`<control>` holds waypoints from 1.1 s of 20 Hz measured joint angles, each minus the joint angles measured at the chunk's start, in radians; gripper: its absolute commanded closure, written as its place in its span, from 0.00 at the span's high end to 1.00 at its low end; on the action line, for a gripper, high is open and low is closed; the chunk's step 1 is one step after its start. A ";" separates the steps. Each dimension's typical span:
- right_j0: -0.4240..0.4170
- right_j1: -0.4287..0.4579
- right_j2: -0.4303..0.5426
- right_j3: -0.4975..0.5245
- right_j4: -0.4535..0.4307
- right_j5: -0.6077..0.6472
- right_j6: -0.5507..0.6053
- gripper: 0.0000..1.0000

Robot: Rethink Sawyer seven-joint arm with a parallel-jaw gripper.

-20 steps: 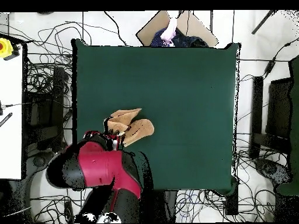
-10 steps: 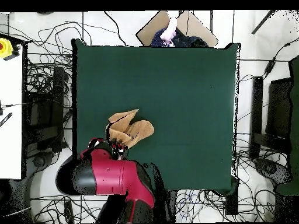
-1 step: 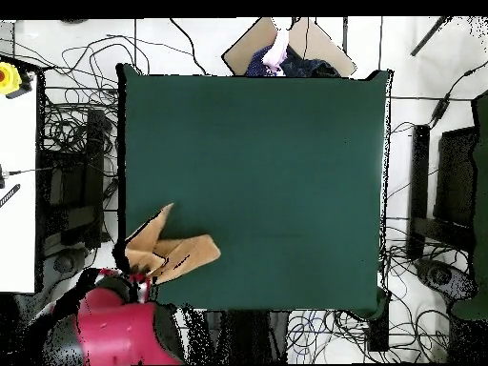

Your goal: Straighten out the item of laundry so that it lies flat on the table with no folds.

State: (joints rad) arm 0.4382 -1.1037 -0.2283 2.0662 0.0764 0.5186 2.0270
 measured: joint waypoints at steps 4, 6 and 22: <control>0.059 -0.043 -0.001 -0.006 0.031 0.107 0.014 0.00; 0.080 -0.068 -0.001 -0.016 0.044 0.175 0.022 0.00; -0.140 -0.015 0.008 -0.037 0.084 0.042 0.029 0.00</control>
State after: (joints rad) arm 0.2980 -1.1184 -0.2204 2.0294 0.1606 0.5610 2.0564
